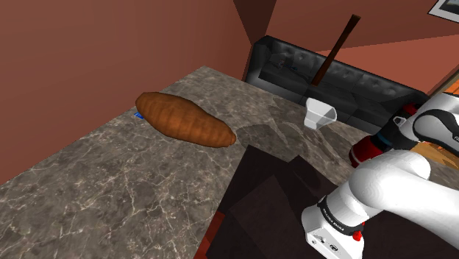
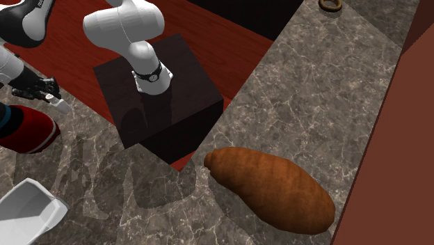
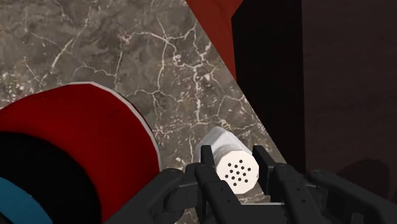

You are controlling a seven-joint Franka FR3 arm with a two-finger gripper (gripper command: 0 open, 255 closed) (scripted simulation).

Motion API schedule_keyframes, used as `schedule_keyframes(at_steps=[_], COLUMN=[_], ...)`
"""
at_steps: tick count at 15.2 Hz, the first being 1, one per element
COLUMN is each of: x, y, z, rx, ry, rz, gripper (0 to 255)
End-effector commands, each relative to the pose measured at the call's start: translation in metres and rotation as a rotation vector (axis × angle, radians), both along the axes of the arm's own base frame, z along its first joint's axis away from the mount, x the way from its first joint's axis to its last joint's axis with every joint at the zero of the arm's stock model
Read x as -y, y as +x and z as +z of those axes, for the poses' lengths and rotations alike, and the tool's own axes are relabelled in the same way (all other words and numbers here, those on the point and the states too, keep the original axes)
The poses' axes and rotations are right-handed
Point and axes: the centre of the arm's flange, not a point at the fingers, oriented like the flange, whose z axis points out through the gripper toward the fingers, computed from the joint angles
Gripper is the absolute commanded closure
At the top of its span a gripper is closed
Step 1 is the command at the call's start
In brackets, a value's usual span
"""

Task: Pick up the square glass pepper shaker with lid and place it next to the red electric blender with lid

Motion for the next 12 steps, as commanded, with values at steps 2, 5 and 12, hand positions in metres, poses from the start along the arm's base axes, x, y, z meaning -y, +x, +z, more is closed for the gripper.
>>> schedule_keyframes(at_steps=[2,5,12], x=[-0.001,-0.001,-0.001], y=[0.0,0.0,0.0], z=[-0.016,-0.032,-0.064], rx=[0.0,0.0,0.0], ry=[0.0,0.0,0.0], rz=[0.0,0.0,0.0], gripper=[255,255,255])
